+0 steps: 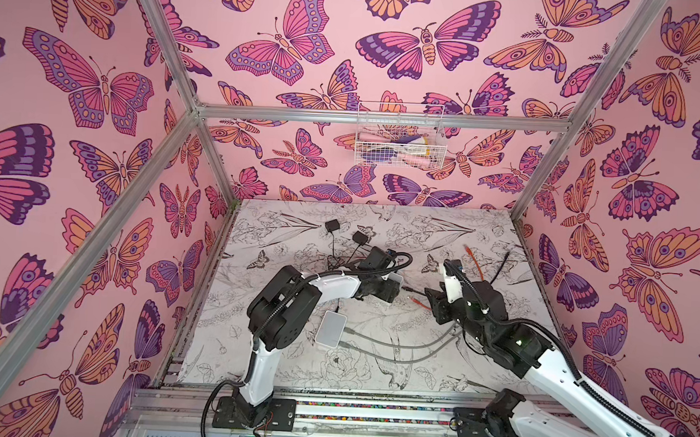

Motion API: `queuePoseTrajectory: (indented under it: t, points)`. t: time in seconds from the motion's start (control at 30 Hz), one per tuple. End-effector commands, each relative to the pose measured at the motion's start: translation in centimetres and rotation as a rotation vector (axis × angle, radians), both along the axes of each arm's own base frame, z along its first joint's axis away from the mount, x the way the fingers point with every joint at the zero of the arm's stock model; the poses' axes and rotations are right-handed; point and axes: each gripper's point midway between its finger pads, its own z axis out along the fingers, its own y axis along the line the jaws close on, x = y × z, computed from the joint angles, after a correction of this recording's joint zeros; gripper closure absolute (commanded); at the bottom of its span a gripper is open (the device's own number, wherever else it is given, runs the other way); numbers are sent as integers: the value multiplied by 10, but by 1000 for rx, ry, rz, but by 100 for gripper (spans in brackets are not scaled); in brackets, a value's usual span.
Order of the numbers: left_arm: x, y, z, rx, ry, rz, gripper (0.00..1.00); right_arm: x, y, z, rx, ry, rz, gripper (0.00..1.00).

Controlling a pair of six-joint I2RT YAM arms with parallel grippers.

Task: Insert the plug into the switch port
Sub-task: 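Lower the white box onto the table with the left gripper while the right gripper withdraws, then reach the right gripper down to the black ethernet plug while the left gripper lifts away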

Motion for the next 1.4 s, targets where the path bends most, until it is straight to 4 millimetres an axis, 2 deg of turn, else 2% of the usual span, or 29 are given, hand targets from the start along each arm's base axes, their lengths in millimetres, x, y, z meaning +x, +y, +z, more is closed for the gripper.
queuePoseTrajectory:
  t: [0.0, 0.1, 0.13, 0.2, 0.23, 0.3, 0.33, 0.37, 0.47, 0.57, 0.63, 0.8, 0.9, 0.93, 0.97, 1.07, 1.13, 1.2, 1.3, 1.37]
  points:
    - [-6, 64, -51, 204, 112, 117, 100, 7, -4, -13, -78, 13, -13, 52]
    - [2, 99, -55, 270, 142, 184, 100, 14, -2, -24, -143, 30, -9, 52]
    - [4, 106, -54, 278, 154, 193, 92, 16, 0, -27, -154, 39, 0, 51]
    - [3, 108, -49, 270, 161, 186, 60, 19, 4, -30, -167, 47, 12, 51]
    - [2, 105, -46, 259, 159, 178, 50, 21, 6, -31, -172, 52, 15, 50]
    - [-2, 96, -40, 234, 161, 156, 38, 25, 7, -33, -181, 67, 21, 50]
    - [-3, 92, -36, 217, 162, 147, 12, 27, 9, -33, -183, 76, 26, 50]
    - [-5, 89, -32, 196, 168, 144, 0, 29, 9, -34, -183, 83, 29, 49]
    - [-7, 87, -14, 122, 168, 176, 0, 36, 10, -41, -182, 133, 46, 49]
    - [-9, 86, 12, 20, 153, 207, 0, 46, 6, -53, -213, 196, 64, 49]
    - [-9, 93, 34, -38, 113, 248, 0, 53, 1, -62, -271, 224, 64, 49]
    - [-13, 112, 85, -196, 9, 323, 1, 66, 4, -90, -363, 320, 147, 48]
    - [-21, 121, 104, -292, 2, 321, 1, 73, 9, -105, -413, 399, 221, 48]
    - [-24, 123, 108, -323, 4, 312, 0, 75, 12, -103, -406, 401, 243, 48]
    - [-29, 125, 112, -353, 2, 302, 0, 78, 15, -117, -410, 448, 273, 47]
    - [-43, 128, 131, -439, -51, 269, 0, 85, 18, -129, -356, 513, 350, 47]
    - [-57, 130, 154, -491, -111, 231, 0, 89, 20, -134, -304, 559, 408, 46]
    - [-68, 137, 168, -516, -167, 234, 0, 92, 16, -138, -285, 630, 423, 46]
    - [-78, 150, 179, -546, -274, 236, 0, 94, 13, -146, -298, 688, 419, 47]
    - [-81, 156, 178, -574, -288, 265, 0, 95, 12, -149, -301, 709, 413, 48]
